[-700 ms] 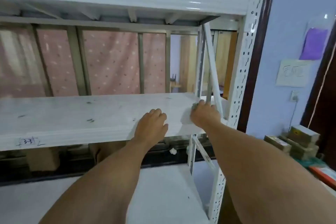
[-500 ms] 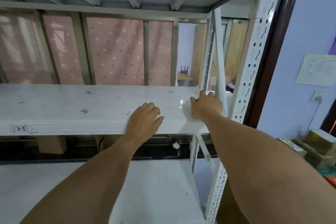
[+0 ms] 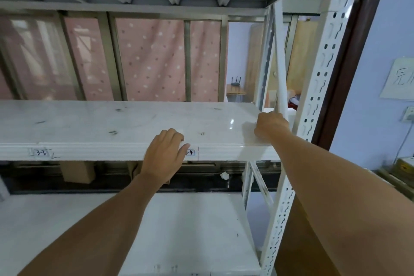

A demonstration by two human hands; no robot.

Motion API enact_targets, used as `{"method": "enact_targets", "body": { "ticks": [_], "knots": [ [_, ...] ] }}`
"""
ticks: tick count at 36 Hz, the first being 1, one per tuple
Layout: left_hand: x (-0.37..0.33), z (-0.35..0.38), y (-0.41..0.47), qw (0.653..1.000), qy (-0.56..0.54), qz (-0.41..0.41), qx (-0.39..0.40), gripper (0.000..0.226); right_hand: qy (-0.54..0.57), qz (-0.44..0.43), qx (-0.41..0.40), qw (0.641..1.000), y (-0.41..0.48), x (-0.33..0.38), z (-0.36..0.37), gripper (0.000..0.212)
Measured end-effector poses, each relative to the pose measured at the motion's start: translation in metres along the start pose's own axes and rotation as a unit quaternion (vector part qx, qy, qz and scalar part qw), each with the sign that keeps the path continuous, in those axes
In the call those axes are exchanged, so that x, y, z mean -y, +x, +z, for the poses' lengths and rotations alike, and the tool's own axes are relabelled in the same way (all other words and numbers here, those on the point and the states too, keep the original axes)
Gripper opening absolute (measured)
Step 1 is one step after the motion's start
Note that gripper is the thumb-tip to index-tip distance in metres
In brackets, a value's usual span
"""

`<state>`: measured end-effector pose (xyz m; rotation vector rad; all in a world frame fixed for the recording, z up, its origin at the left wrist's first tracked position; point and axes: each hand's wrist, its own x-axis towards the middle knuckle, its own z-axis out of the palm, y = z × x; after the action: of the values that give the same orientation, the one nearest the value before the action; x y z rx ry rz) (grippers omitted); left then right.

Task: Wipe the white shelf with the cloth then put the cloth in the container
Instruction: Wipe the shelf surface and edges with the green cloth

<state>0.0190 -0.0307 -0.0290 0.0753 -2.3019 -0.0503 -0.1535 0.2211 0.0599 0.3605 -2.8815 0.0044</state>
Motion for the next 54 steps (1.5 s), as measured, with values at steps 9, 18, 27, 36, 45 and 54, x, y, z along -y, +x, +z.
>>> {"method": "enact_targets", "body": {
  "ticks": [9, 18, 27, 36, 45, 54],
  "knots": [
    [0.050, -0.021, -0.029, 0.998, 0.053, -0.030, -0.031, 0.014, 0.044, 0.040, 0.003, 0.998, -0.014, 0.012, -0.003, 0.023],
    [0.061, -0.023, -0.035, 0.998, -0.001, -0.063, -0.026, 0.018, 0.025, -0.029, -0.019, 0.999, -0.029, 0.082, -0.001, 0.022],
    [0.047, -0.019, -0.032, 0.994, -0.049, -0.089, -0.028, 0.017, 0.156, -0.145, 0.030, 0.977, -0.037, 0.125, -0.007, 0.032],
    [-0.010, 0.004, -0.004, 0.996, -0.038, 0.075, -0.038, 0.019, 0.148, -0.061, -0.015, 0.987, -0.015, 0.070, 0.008, 0.033],
    [-0.036, 0.040, 0.010, 0.997, -0.061, 0.028, -0.048, 0.027, 0.067, 0.021, -0.019, 0.997, 0.028, -0.004, 0.021, 0.024],
    [-0.024, 0.040, 0.027, 0.981, -0.058, 0.135, -0.127, 0.020, 0.037, -0.027, -0.009, 0.999, 0.086, -0.002, 0.032, 0.042]
  ]
}}
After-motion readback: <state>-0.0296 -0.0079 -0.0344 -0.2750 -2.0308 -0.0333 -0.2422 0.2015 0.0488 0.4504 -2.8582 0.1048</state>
